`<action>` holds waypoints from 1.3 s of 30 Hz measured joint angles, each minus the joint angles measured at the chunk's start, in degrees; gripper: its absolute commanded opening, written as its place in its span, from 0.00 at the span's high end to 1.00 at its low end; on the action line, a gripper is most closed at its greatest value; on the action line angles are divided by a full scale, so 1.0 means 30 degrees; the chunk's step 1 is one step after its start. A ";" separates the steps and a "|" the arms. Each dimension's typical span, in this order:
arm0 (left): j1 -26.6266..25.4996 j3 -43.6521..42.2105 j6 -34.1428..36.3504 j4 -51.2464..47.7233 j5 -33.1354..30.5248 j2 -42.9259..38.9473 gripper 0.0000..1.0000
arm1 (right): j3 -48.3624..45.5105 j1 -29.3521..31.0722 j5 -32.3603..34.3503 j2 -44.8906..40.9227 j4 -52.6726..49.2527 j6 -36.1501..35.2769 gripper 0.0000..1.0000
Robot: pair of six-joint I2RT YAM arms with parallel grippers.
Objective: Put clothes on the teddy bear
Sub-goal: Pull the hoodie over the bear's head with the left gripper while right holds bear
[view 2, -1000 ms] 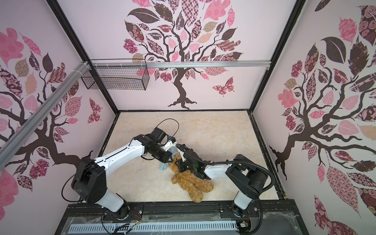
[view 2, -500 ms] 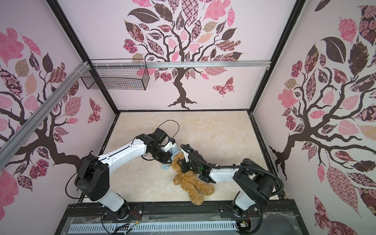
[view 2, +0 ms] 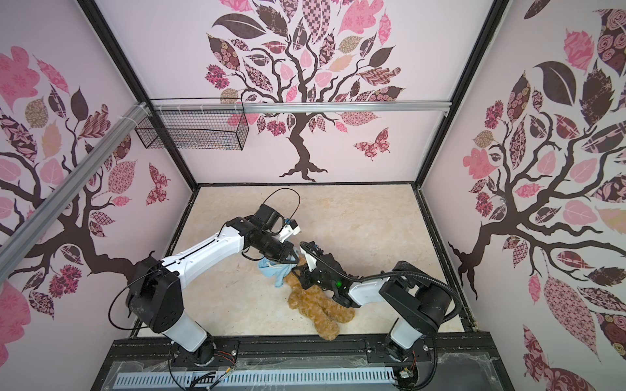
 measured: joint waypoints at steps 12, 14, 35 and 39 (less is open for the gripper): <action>0.0029 0.0022 -0.1472 0.1027 0.2004 0.0168 0.64 | -0.1035 -0.0044 -0.1705 0.0896 0.3956 -0.1246 0.88; 0.0146 0.0022 -0.1421 0.0976 0.2040 0.0095 0.57 | -0.1158 -0.0044 -0.1741 0.0889 0.4269 -0.1574 0.88; 0.0743 0.0022 -0.1428 0.0233 0.0889 -0.2164 0.52 | -0.1698 -0.0022 -0.2506 0.0860 0.6142 -0.3606 0.92; 0.0663 0.0299 -0.1581 0.0313 0.1049 -0.1508 0.60 | -0.1683 -0.0007 -0.2805 0.0860 0.6120 -0.3592 0.92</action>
